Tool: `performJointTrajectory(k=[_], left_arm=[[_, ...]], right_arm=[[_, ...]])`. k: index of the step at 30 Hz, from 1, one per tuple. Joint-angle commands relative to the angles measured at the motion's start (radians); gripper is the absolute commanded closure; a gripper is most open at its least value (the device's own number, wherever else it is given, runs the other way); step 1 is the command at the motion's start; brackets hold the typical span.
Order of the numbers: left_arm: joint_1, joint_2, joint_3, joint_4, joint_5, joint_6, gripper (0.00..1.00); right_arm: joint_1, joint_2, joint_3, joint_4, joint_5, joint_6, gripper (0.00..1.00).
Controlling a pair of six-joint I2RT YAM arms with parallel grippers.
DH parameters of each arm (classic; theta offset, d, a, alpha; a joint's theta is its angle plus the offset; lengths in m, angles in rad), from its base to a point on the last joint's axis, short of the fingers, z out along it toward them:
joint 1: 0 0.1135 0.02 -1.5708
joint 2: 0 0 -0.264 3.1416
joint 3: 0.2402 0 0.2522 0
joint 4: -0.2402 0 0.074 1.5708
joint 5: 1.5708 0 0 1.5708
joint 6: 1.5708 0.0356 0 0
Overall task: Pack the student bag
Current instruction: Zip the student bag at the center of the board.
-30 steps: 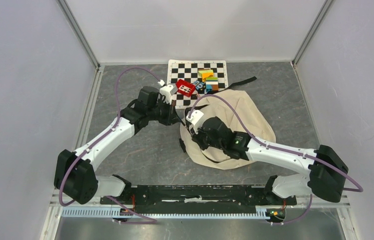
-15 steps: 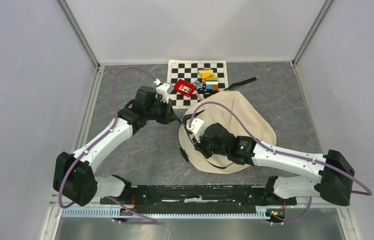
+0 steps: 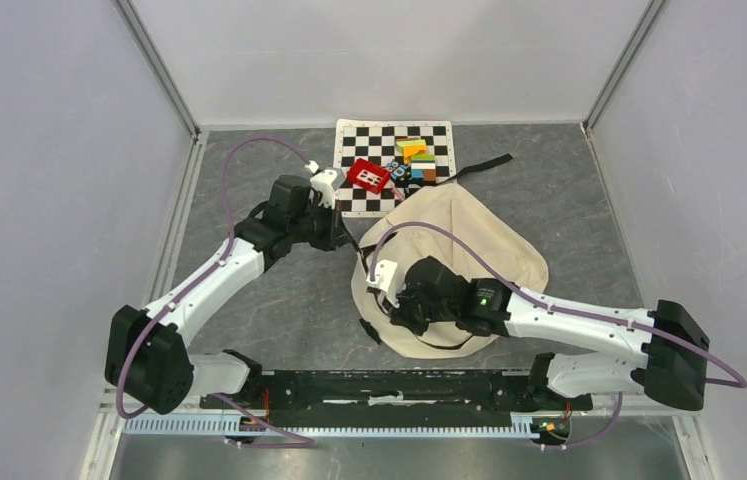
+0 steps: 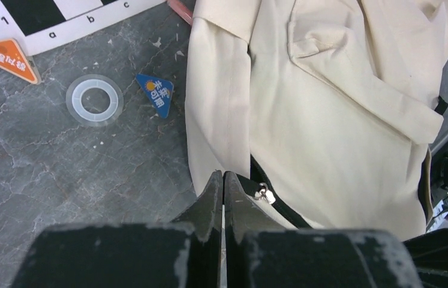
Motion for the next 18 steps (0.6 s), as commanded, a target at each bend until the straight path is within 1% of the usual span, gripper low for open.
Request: performJointTrajectory(k=[1,3,5,7,8,9,10,11,12,14,16,18], left_arm=[[0.029,-0.027,0.009,0.101,-0.107,-0.004,0.98],[0.028,-0.022,0.013,0.096,-0.100,0.000,0.98],[0.027,-0.018,0.016,0.096,-0.055,0.008,0.98],[0.025,-0.016,0.017,0.101,0.014,0.020,0.98],[0.021,-0.017,0.017,0.100,0.046,0.029,0.98],[0.015,-0.018,0.018,0.096,0.076,0.042,0.98],[0.000,-0.022,0.022,0.087,0.090,0.061,0.98],[-0.012,-0.025,0.026,0.073,0.097,0.082,0.98],[-0.026,-0.024,0.033,0.057,0.111,0.107,0.98],[-0.040,-0.017,0.049,0.013,0.130,0.140,0.98],[-0.047,-0.007,0.059,-0.023,0.136,0.161,0.98],[-0.059,-0.002,0.068,-0.048,0.146,0.180,0.98]], right_arm=[[0.068,0.021,0.044,-0.144,-0.237,-0.006,1.00],[0.082,0.030,0.053,-0.165,-0.247,-0.014,1.00],[0.085,0.029,0.052,-0.167,-0.223,-0.008,1.00],[0.085,0.020,0.053,-0.154,-0.153,0.024,1.00],[0.086,0.018,0.059,-0.146,-0.097,0.042,0.98],[0.085,0.018,0.064,-0.139,-0.054,0.062,0.87],[0.085,0.020,0.071,-0.128,0.000,0.087,0.73],[0.085,0.026,0.075,-0.116,0.051,0.112,0.62],[0.085,0.030,0.075,-0.098,0.069,0.137,0.55],[0.085,0.039,0.069,-0.054,0.151,0.188,0.38],[0.086,0.040,0.060,-0.009,0.207,0.236,0.28],[0.085,0.028,0.050,0.035,0.249,0.273,0.25]])
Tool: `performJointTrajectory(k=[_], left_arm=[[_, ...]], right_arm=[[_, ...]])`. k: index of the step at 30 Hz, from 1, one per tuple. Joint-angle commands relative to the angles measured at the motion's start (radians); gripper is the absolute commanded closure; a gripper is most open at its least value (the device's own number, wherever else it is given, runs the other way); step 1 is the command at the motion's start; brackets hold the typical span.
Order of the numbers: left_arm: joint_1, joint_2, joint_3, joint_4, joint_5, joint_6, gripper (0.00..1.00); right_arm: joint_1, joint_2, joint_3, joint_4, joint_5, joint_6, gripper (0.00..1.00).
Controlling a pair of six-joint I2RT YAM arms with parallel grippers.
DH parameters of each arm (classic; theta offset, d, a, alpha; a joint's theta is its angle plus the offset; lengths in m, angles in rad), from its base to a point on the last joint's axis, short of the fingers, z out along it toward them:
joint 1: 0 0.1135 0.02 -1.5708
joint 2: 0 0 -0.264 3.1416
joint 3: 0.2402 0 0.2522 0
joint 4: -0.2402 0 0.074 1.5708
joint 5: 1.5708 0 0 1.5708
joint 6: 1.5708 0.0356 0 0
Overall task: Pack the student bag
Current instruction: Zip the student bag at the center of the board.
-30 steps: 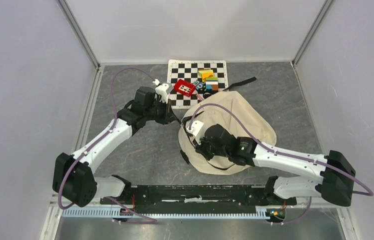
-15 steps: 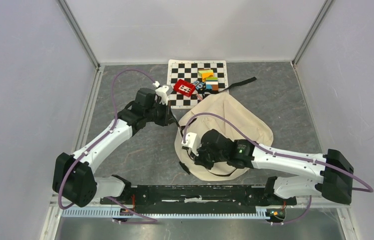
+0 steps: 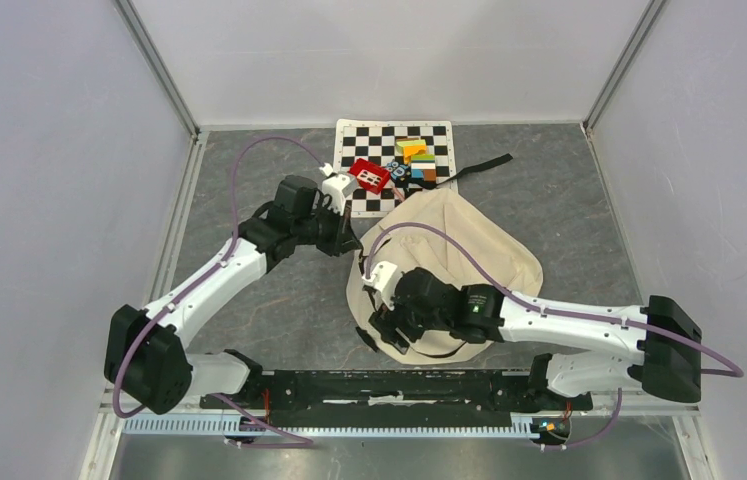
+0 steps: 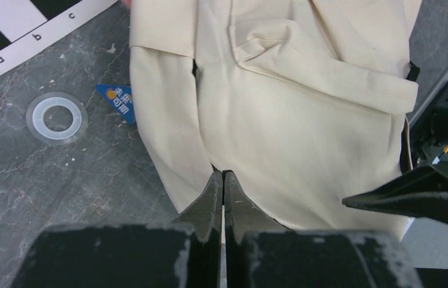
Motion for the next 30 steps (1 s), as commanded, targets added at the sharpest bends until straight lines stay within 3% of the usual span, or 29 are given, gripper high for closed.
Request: performJointTrajectory(k=[1,9,15,21,23,25,27,30], left_arm=[[-0.025,-0.001,0.064,-0.037,0.054,0.109,0.98],[-0.056,0.044,0.114,-0.056,0.076,0.115,0.98],[-0.077,0.047,0.129,-0.056,0.093,0.104,0.98],[-0.088,0.078,0.134,-0.056,0.151,0.094,0.98],[-0.089,0.091,0.140,-0.056,0.173,0.088,0.98],[-0.093,0.100,0.143,-0.056,0.176,0.086,0.98],[-0.094,0.105,0.146,-0.051,0.173,0.082,0.98],[-0.099,0.126,0.158,-0.042,0.172,0.070,0.98]], right_arm=[[0.001,-0.022,0.006,0.127,0.164,0.131,0.23],[-0.003,-0.022,-0.001,0.278,0.274,0.101,0.16],[-0.025,0.029,-0.032,0.378,0.292,0.098,0.20],[-0.032,0.080,-0.060,0.472,0.279,0.093,0.29],[-0.032,0.093,-0.074,0.494,0.289,0.092,0.37],[-0.032,0.100,-0.092,0.513,0.299,0.093,0.52],[-0.032,0.105,-0.108,0.525,0.294,0.085,0.74],[-0.032,0.102,-0.135,0.551,0.239,0.062,0.91]])
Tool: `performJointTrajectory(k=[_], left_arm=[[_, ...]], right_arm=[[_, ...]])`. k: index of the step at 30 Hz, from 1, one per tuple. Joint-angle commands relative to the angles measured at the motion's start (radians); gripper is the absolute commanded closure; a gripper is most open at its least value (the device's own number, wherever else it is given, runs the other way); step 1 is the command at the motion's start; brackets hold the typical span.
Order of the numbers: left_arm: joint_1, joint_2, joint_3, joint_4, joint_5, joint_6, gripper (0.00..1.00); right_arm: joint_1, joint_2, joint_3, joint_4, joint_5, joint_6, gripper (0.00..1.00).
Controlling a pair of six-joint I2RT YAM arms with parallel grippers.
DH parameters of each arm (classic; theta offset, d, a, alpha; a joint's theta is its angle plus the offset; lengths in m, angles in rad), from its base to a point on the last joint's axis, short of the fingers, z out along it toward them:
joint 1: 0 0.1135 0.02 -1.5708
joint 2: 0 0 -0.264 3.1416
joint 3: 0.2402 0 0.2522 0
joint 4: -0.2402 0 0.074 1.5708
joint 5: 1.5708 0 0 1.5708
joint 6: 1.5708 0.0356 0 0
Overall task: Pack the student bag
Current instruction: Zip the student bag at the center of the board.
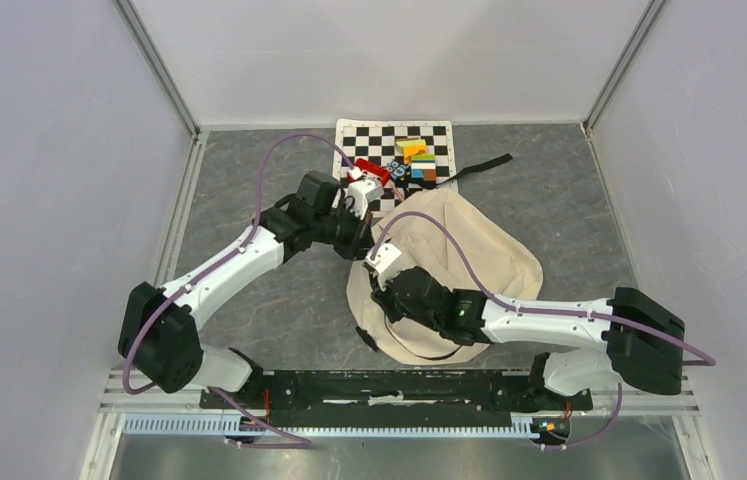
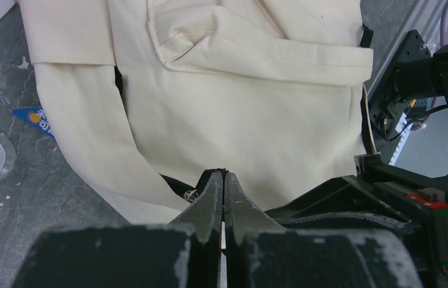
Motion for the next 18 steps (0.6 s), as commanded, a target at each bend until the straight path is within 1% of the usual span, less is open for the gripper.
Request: performJointTrajectory(k=[1,3,6,12,18], left_arm=[[-0.010,0.025,0.063,0.025,0.041,-0.004,0.98],[-0.012,0.061,0.089,0.006,0.036,-0.007,0.98],[-0.020,0.115,0.125,-0.023,0.035,-0.003,0.98],[-0.032,0.173,0.174,-0.051,-0.017,0.010,0.98],[-0.031,0.208,0.223,-0.110,-0.222,0.023,0.98]], right_arm=[[-0.002,0.001,-0.038,0.088,-0.041,-0.036,0.95],[-0.002,-0.011,-0.058,0.104,-0.070,-0.052,1.00],[0.002,-0.031,-0.082,0.110,-0.104,-0.087,1.00],[0.016,-0.051,-0.101,0.099,-0.145,-0.122,1.00],[0.047,-0.090,-0.093,0.078,-0.154,-0.136,1.00]])
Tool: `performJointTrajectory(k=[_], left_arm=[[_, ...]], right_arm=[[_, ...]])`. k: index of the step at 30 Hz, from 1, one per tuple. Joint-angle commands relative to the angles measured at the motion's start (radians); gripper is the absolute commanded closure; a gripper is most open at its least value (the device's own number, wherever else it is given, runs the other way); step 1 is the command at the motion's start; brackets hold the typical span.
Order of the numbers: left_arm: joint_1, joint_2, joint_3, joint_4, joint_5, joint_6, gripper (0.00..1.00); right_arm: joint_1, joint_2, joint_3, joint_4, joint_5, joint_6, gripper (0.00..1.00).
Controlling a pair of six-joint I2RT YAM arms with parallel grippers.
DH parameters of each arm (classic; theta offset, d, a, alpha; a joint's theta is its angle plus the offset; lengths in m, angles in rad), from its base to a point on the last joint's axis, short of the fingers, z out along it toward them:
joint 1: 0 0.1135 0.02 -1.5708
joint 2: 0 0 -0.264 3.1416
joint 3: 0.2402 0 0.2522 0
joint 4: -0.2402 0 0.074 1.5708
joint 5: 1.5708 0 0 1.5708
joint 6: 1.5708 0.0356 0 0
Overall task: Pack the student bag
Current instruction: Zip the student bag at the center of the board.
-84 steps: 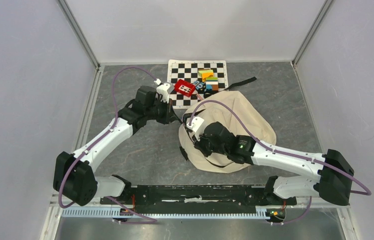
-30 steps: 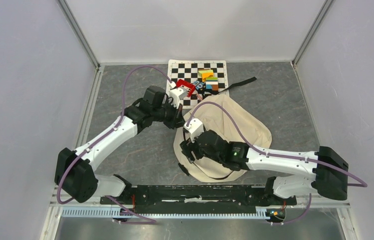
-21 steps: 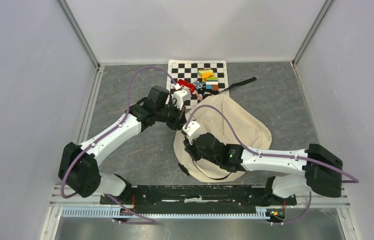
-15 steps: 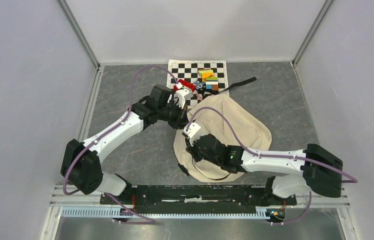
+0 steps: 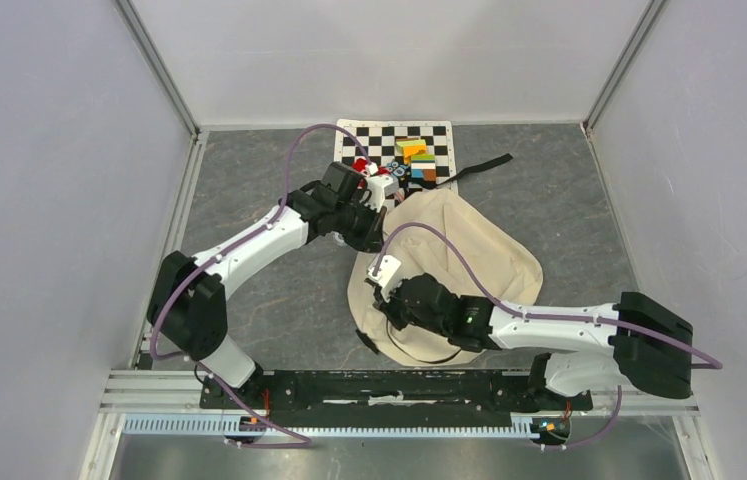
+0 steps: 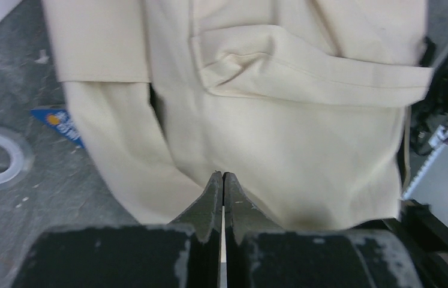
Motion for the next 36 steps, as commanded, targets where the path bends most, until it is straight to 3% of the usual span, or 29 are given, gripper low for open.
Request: performJointTrajectory(k=[1,6,13,20,30,36], left_arm=[[0.000,0.015,0.067,-0.024,-0.165,0.020,0.98],[0.000,-0.007,0.066,-0.030,-0.304,-0.001,0.98],[0.001,-0.053,0.047,-0.015,-0.387,-0.024,0.98],[0.002,-0.074,0.006,0.082,-0.329,-0.042,0.98],[0.003,-0.031,0.013,0.097,-0.446,-0.070,0.98],[0.004,0.025,0.049,0.172,-0.375,-0.103,0.98]], right_arm=[[0.040,-0.059,0.005,-0.023,-0.060,-0.024,1.00],[0.065,-0.090,0.046,-0.113,-0.050,-0.012,1.00],[0.081,-0.168,0.058,-0.215,-0.041,0.033,1.00],[0.094,-0.185,0.135,-0.334,-0.104,-0.002,1.00],[0.103,-0.247,0.271,-0.404,-0.141,-0.007,1.00],[0.104,-0.248,0.314,-0.414,-0.196,-0.016,1.00]])
